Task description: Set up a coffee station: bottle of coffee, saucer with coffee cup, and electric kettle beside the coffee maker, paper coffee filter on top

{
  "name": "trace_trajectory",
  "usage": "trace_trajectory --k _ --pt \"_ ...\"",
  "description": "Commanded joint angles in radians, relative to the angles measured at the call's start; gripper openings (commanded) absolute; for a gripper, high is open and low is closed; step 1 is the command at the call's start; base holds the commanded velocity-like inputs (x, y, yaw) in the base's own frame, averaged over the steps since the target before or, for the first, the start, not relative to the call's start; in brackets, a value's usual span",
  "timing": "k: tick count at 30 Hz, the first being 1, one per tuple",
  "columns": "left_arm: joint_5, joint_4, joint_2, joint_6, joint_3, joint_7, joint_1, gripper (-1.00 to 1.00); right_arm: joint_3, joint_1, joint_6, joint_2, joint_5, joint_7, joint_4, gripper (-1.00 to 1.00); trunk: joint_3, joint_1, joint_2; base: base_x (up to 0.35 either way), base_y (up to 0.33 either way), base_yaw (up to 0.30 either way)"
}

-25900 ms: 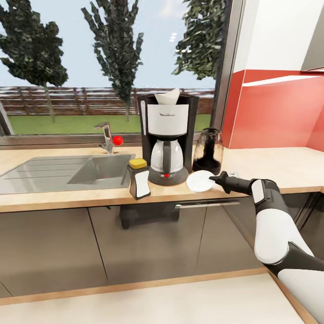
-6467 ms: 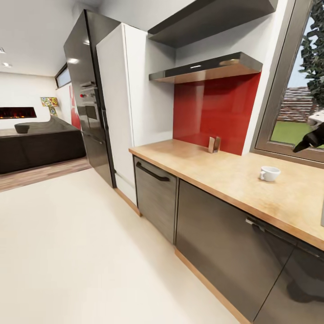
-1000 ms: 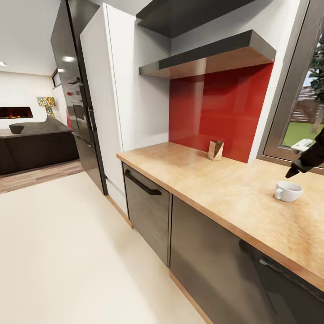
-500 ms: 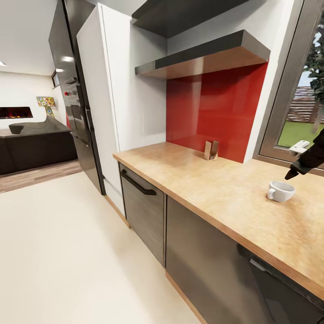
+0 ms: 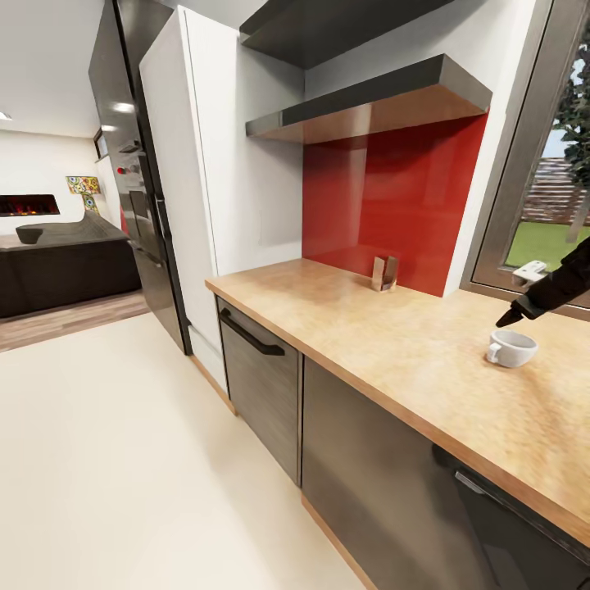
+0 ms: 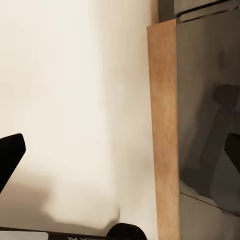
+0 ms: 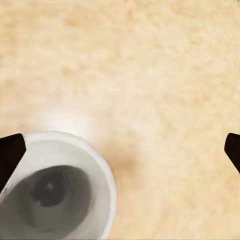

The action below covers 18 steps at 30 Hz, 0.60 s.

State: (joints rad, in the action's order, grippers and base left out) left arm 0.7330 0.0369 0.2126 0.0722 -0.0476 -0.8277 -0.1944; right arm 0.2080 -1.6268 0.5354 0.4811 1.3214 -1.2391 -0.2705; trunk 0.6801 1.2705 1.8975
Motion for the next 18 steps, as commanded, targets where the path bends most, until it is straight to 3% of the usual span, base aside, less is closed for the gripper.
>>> trace_trajectory --k 1,18 --pt "0.0 0.0 0.0 0.008 -0.005 -0.004 0.0 1.0 0.008 -0.001 0.008 0.0 -0.008 -0.004 0.002 1.0 0.001 0.0 0.0 0.0 0.0 0.0" --pt "0.001 0.0 -0.001 0.007 -0.005 -0.004 0.0 1.0 0.007 -0.001 0.006 0.001 -0.034 0.032 0.011 1.0 0.001 0.0 0.0 -0.027 -0.005 0.0"
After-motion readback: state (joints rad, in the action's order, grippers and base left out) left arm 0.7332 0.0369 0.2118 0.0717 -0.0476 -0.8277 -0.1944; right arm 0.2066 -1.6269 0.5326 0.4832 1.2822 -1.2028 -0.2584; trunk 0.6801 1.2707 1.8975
